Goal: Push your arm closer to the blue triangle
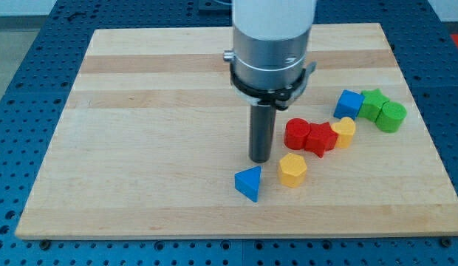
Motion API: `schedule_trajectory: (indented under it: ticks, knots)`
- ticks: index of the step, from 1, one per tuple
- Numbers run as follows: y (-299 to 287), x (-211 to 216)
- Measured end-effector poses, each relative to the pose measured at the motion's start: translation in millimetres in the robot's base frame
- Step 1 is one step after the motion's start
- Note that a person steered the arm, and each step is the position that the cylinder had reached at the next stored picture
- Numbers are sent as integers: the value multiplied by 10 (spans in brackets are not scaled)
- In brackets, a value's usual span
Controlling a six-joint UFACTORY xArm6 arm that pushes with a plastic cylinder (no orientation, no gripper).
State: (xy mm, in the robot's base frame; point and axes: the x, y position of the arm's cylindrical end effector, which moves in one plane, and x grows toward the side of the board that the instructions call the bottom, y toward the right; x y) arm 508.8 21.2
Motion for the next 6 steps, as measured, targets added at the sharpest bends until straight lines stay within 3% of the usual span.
schedule_trajectory:
  ticks: [1,2,3,4,5,6]
  knots:
    - [-377,-111]
    - [-643,58]
    - [-627,599]
    - [-127,869]
    - [292,765]
    - [603,229]
